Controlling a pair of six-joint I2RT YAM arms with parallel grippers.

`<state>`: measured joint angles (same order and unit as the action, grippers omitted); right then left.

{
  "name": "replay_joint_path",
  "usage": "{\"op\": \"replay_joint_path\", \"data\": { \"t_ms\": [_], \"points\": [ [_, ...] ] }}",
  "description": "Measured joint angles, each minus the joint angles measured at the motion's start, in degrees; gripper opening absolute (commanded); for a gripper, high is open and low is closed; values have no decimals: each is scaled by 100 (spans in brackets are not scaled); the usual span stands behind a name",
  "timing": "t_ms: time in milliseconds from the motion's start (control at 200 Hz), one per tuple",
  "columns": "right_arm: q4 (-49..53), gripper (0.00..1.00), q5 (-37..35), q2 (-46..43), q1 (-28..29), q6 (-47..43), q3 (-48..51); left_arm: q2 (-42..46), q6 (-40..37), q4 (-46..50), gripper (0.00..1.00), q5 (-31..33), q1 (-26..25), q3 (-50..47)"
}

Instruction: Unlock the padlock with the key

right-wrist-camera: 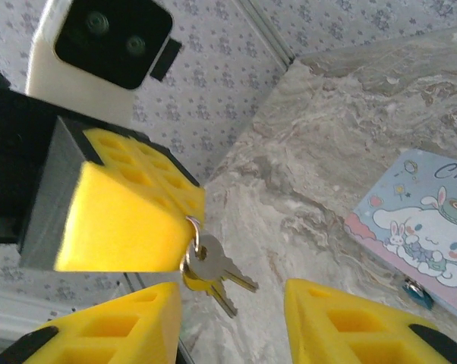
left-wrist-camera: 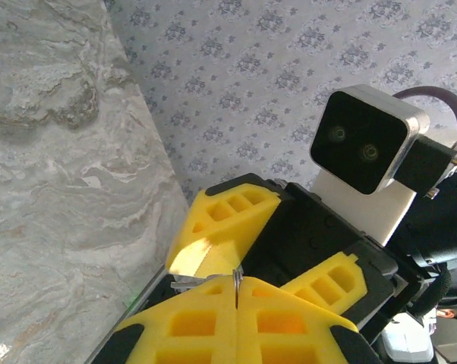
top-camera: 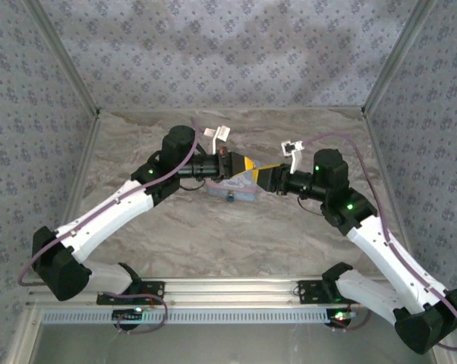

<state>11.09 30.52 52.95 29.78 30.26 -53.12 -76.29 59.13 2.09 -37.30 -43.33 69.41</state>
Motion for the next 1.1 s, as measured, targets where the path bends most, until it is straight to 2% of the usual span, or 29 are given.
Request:
{"op": "replay_joint_path", "data": {
  "t_ms": [320,420,650,755,949,1099],
  "points": [
    [374,32,66,66,0,-356,-214,-107,-254,411,0,-133,-149,393],
    [546,41,61,101,2,-474,-313,-142,-354,535,0,-151,-160,474],
    [942,39,-59,70,15,-726,-514,-197,-575,870,0,-192,-184,693],
    [1108,48,-129,17,15,-857,-599,-221,-621,960,0,-203,-184,699],
    [1228,42,-256,-243,15,-1021,-614,-306,-619,1056,0,-243,-219,706],
    [1172,42,-267,-310,15,-1045,-619,-332,-619,1132,0,-289,-221,706]
  ]
}}
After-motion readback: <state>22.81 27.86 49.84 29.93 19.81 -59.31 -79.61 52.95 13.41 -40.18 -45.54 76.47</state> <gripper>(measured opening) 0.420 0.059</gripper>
